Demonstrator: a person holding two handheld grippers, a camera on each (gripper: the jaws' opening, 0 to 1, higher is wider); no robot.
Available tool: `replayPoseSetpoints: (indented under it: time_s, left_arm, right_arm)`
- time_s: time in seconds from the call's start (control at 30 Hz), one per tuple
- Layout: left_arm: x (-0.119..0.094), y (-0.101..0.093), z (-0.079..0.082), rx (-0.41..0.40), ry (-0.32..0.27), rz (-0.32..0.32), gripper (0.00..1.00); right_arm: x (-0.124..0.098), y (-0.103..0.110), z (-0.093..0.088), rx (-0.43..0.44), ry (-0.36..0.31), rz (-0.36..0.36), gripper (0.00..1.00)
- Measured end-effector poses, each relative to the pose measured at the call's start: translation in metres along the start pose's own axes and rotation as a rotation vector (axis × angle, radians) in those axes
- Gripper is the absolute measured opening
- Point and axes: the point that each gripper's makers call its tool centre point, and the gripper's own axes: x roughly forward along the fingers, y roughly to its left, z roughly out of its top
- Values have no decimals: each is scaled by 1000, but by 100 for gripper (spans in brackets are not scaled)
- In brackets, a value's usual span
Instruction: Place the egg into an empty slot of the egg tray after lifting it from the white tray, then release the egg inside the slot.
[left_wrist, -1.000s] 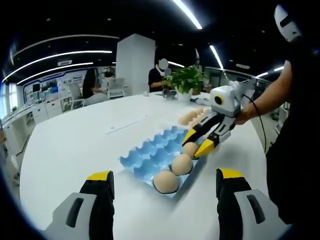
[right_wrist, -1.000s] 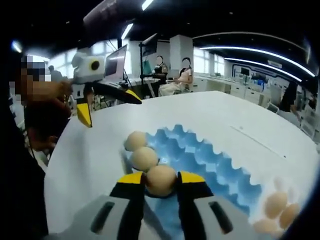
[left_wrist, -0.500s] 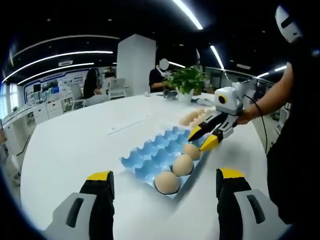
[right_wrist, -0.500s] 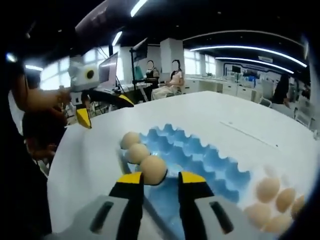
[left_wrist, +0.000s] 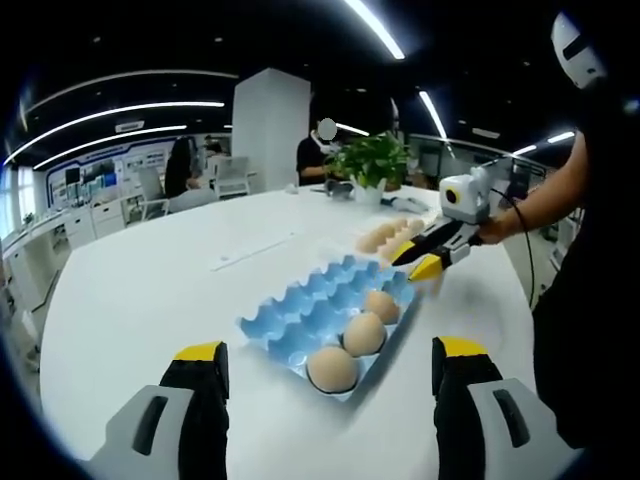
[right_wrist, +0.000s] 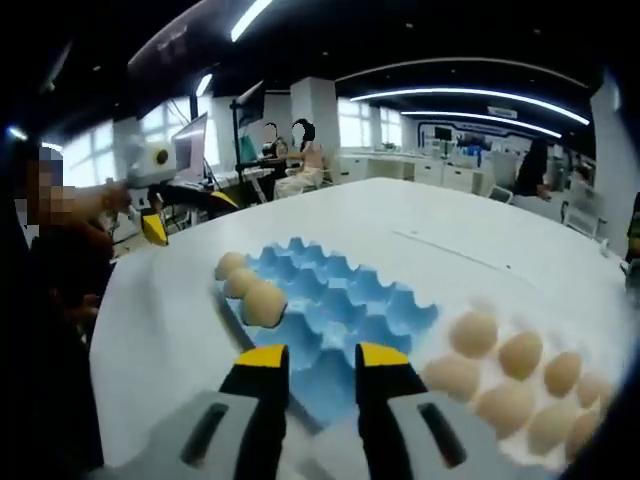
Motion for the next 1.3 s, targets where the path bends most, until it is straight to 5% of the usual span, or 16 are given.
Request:
replayPoseSetpoints:
  time_s: [1.3]
  left_arm:
    - [5, -4, 2, 3, -1, -19, 82]
  right_arm:
    - [-89, -74, -47, 104, 54, -274, 25]
